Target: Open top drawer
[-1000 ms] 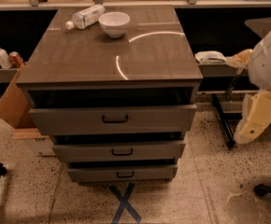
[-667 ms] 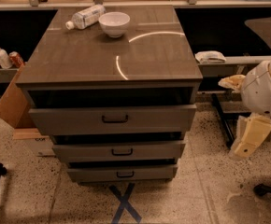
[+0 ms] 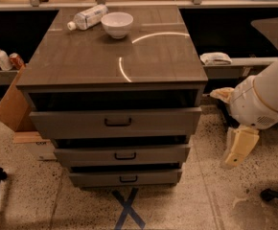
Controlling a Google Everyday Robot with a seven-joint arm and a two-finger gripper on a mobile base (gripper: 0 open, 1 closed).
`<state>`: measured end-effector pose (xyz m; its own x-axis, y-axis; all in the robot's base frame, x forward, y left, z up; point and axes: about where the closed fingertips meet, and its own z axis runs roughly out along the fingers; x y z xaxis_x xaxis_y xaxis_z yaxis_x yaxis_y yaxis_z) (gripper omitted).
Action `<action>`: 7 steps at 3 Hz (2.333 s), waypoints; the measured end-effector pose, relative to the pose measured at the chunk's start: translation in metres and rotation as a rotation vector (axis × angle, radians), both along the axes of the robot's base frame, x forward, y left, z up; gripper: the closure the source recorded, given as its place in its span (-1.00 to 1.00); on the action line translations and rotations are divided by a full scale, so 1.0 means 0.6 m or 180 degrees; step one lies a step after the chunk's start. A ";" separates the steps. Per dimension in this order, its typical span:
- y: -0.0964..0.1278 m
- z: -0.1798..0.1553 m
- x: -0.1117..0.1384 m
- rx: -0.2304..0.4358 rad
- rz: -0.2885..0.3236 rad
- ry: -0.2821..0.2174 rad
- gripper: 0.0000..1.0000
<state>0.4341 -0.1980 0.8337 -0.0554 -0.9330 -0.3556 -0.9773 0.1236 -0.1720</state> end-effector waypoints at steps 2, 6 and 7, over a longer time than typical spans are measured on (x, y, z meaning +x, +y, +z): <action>0.050 -0.126 0.031 -0.0089 0.0087 -0.0072 -1.00; 0.091 -0.202 0.088 -0.0035 0.0257 -0.0151 -1.00; 0.109 -0.213 0.122 -0.0218 0.0401 -0.0331 -1.00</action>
Offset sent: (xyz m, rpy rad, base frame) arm 0.0305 0.0401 -0.1056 -0.0458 -0.0457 0.0230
